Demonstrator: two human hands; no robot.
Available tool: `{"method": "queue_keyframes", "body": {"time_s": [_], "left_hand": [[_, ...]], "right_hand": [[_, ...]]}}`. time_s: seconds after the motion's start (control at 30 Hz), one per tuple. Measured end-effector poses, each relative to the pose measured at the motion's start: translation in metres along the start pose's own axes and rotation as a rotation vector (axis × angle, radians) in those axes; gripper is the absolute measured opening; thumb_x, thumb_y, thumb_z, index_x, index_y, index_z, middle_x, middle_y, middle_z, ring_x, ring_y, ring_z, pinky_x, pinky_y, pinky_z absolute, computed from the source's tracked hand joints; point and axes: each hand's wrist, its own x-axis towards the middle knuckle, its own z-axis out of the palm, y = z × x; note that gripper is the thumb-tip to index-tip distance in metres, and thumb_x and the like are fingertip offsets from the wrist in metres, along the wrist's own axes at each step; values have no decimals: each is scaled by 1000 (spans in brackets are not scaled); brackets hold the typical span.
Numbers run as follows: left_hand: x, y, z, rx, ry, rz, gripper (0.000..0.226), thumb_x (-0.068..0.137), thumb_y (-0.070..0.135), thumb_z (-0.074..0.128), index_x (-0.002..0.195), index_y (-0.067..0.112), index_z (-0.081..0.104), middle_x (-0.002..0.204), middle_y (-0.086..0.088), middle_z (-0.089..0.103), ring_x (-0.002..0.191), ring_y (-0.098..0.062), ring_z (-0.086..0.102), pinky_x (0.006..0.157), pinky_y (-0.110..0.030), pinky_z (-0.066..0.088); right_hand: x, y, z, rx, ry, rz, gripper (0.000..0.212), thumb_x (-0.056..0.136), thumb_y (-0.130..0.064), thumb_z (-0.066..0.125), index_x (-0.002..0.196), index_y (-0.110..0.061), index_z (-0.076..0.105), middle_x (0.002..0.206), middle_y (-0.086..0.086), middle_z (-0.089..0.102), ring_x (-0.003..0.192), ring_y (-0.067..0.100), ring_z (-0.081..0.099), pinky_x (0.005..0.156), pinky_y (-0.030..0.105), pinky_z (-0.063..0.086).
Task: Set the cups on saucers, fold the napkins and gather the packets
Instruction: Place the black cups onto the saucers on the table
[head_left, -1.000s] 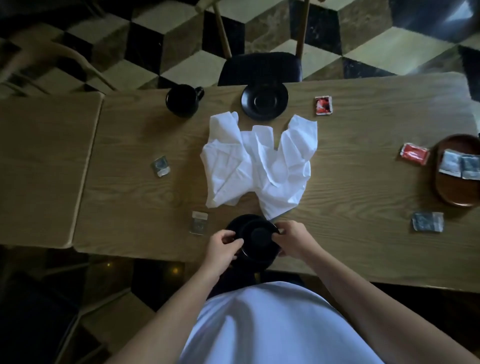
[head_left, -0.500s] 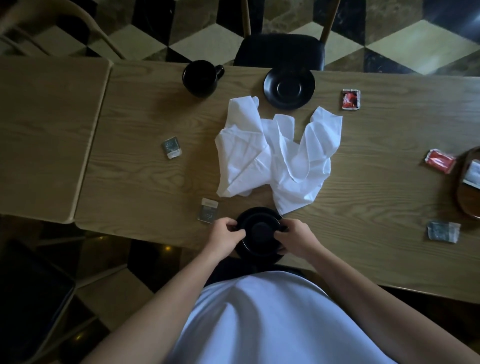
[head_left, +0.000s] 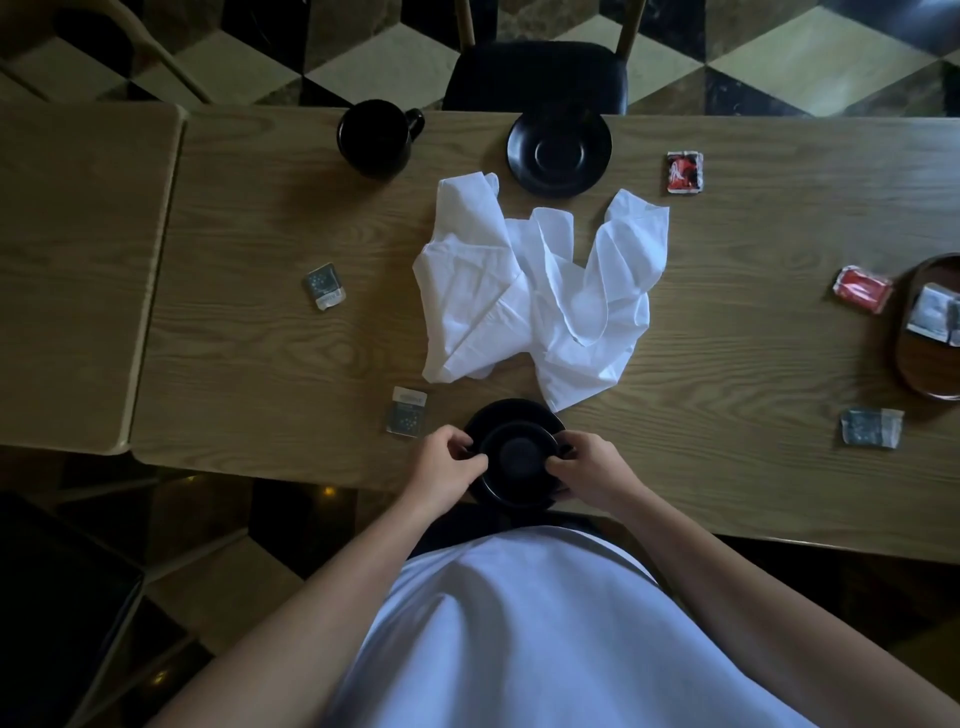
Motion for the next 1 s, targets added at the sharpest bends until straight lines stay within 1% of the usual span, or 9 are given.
{"method": "queue_keyframes", "body": {"time_s": [0.07,0.23,0.47,0.53,0.63,0.7,0.77,0.87,1.0], "left_hand": [[-1,0,-1,15,-13,7,25,81,19,76,103,11,66,91,3,63,79,-7,59,62,-18,44],[1,-4,-5,42,-50,8,23,81,19,76,100,11,67,94,-1,65,81,-9,60,63,-19,45],[3,-2,-4,30,0,13,20,79,18,76,97,16,68,91,0,66,84,-14,63,63,-20,45],[3,-4,-3,43,0,31,21,79,18,75,99,16,69,92,-1,67,86,-17,64,67,-21,47],[3,-5,-2,162,-31,71,30,85,24,70,114,18,70,107,-1,61,98,-17,61,78,-26,47],[4,-4,-1,230,-28,97,34,89,28,67,121,19,69,111,2,56,102,-15,58,81,-25,43],[4,-2,-1,246,-21,108,34,91,30,66,123,20,69,112,3,54,102,-13,56,81,-24,41],[5,-1,0,248,-13,119,37,92,32,65,127,19,67,117,2,55,101,-9,52,83,-23,39],[3,-2,0,258,-44,126,39,92,40,65,126,21,67,119,1,56,103,-10,53,83,-25,41]], "right_hand": [[0,0,-1,-2,-4,-1,23,86,-8,60,106,-15,69,89,7,72,63,20,75,61,38,65],[-1,-2,2,-47,-7,-1,18,86,-10,61,101,-15,68,86,9,73,60,20,75,58,35,64],[2,-5,6,-126,-13,-12,16,85,-16,61,100,-17,64,85,6,72,58,20,74,62,37,64],[2,-5,7,-158,-16,-16,16,84,-17,61,100,-17,65,87,6,71,64,20,74,61,37,64],[0,-6,7,-256,-1,-37,19,82,-19,58,98,-12,65,93,11,70,84,30,71,73,48,62],[0,-5,7,-276,-8,-34,19,81,-19,56,95,-9,65,94,13,71,88,34,70,78,51,60],[0,-3,5,-271,-15,-13,19,80,-21,57,91,-8,66,89,13,73,85,32,71,78,50,60],[-1,-1,1,-211,-22,15,14,81,-25,60,87,-14,67,74,7,75,71,22,74,73,46,63],[-3,-2,-2,-192,-20,22,16,77,-30,63,86,-17,67,68,2,74,62,17,73,65,40,64]]}}
